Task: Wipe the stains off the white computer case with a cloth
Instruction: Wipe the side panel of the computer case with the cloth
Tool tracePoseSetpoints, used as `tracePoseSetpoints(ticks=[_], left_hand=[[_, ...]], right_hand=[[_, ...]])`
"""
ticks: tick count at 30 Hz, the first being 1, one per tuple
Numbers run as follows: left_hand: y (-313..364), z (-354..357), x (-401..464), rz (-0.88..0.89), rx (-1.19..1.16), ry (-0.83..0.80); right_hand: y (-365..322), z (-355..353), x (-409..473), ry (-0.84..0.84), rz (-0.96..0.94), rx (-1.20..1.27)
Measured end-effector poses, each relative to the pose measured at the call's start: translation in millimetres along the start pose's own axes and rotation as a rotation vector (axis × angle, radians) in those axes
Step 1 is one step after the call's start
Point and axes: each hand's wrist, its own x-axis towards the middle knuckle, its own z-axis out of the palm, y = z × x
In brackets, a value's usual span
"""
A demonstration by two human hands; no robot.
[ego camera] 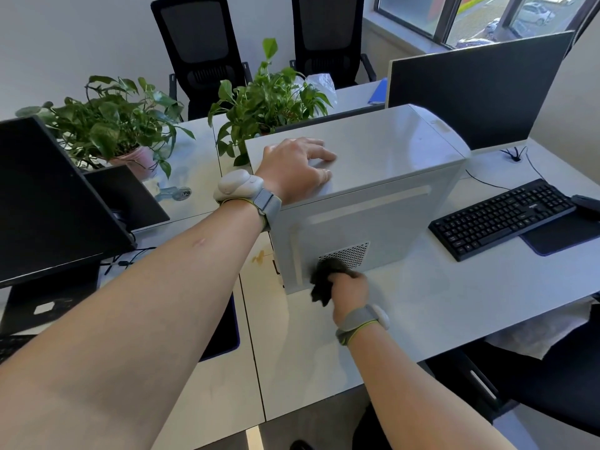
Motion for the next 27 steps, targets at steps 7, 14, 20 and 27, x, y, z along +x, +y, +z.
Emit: tracePoseSetpoints(ticks=[7,14,20,27], left_hand=[[0.5,0.7,1.3,-0.011,-0.009,0.0],[-0.2,1.8,0.4,-0.007,-0.017,-0.002],[0.7,0.6,0.8,-0.027,-0.043,-0.001],[1.4,0.4,-0.3,-0.037,-0.028,-0.006]], right_hand=[[-16.1,-6.6,38.2,0.228,-0.093,0.088],[13.5,-7.7,37.3,-0.212,-0.024,-0.193],[-13.5,-37.4,58.4,0.093,-0.044,0.069],[25.3,17.3,45.2,-0.292,0.196,-0.028]])
